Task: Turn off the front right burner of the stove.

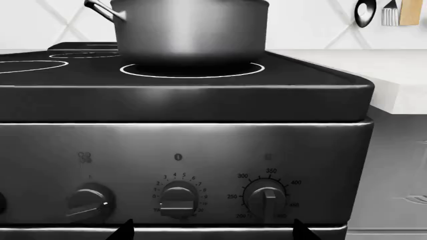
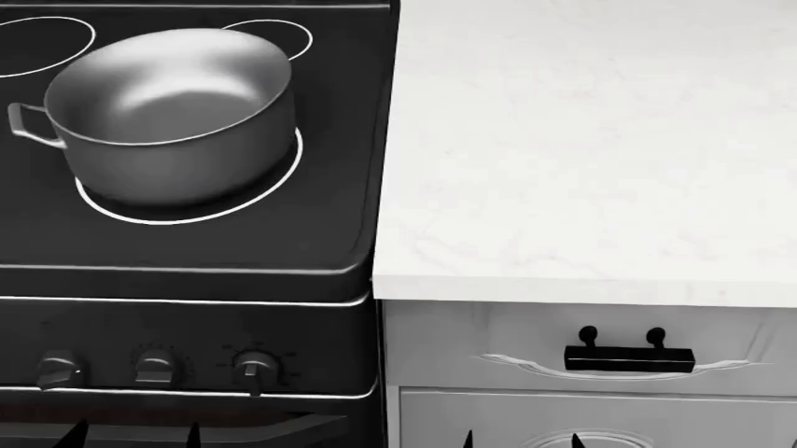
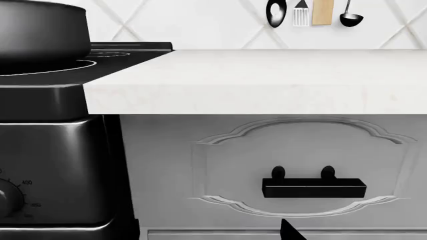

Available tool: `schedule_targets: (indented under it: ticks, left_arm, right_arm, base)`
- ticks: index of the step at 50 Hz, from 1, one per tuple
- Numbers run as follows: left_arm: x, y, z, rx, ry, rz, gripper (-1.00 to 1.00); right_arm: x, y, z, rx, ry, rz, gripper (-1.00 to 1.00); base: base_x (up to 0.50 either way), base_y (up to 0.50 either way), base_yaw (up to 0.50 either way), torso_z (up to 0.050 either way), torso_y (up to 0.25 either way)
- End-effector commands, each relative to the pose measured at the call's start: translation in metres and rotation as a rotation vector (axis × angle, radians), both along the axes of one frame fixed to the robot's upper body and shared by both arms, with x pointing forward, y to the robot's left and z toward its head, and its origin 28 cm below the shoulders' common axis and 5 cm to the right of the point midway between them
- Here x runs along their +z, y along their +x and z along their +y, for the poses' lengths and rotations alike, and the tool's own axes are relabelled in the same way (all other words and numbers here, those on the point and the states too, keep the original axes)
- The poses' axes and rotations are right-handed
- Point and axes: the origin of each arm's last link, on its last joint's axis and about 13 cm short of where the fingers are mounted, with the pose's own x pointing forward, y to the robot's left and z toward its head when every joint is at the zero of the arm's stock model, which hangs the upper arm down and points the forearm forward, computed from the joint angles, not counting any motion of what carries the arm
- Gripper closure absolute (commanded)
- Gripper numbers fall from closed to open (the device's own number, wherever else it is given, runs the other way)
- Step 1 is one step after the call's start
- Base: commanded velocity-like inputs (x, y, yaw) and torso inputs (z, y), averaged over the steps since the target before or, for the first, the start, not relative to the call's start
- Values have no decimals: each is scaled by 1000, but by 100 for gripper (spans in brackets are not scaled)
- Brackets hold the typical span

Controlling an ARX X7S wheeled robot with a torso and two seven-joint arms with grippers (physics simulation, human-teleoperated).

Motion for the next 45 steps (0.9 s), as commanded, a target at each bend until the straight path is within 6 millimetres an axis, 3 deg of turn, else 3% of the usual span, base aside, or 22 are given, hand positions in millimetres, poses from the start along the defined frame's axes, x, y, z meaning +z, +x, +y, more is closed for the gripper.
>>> schedule_targets:
  ticks: [1,32,45]
  left_arm:
    - [1,0,1,3,2,-1,-100]
    - [4,3,0,-6,0,-1,-100]
    - [6,2,0,-6,-3,-3,-100]
  right_arm:
    - [-4,1,-1,-10,9,23,-100]
    - [-13,3,0,-22,-117,82,-100]
    - [-14,3,0,-29,-118,85,-100]
  base:
    - [0,0,0,0,0]
    - [0,9,0,0,0]
    - [0,486,0,0,0]
